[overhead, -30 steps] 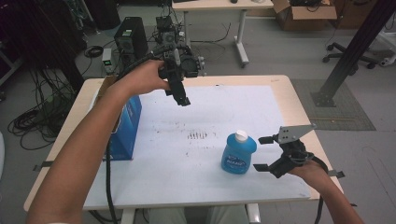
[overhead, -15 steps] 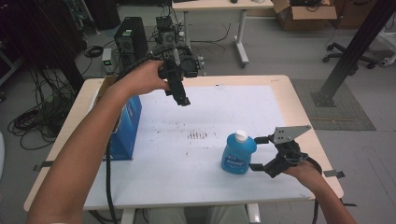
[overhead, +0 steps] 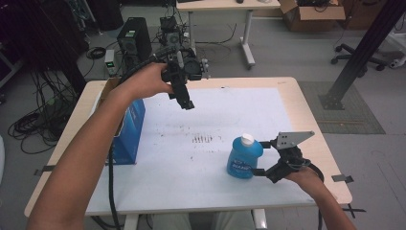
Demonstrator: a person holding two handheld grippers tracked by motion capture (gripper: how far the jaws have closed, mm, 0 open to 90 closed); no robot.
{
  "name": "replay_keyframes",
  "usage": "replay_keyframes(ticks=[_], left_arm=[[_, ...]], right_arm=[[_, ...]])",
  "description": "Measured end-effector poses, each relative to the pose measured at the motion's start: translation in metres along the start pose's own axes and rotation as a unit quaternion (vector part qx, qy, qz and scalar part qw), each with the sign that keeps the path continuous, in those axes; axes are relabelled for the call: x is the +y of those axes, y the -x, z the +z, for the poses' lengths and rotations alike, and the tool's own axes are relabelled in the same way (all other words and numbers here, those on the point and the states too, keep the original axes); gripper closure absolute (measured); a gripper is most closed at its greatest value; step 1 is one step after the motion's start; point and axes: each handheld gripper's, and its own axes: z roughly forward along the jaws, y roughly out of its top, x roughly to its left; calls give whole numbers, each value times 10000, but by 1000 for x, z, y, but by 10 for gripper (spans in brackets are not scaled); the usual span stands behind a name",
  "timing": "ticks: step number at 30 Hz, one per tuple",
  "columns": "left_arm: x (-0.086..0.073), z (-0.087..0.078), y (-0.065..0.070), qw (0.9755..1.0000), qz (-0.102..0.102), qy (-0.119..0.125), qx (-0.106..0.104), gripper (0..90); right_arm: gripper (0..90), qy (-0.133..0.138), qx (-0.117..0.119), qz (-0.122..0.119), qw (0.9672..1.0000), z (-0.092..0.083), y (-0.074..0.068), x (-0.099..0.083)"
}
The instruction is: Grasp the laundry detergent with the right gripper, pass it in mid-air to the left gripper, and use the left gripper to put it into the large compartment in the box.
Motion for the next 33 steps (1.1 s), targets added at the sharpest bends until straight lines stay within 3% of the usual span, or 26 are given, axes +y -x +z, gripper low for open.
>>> replay_keyframes(ticks=[33], left_arm=[[1,2,0,10000,3,-34,-9,51]], right_arm=[[40,172,-25,34,9998,18,1,-4]])
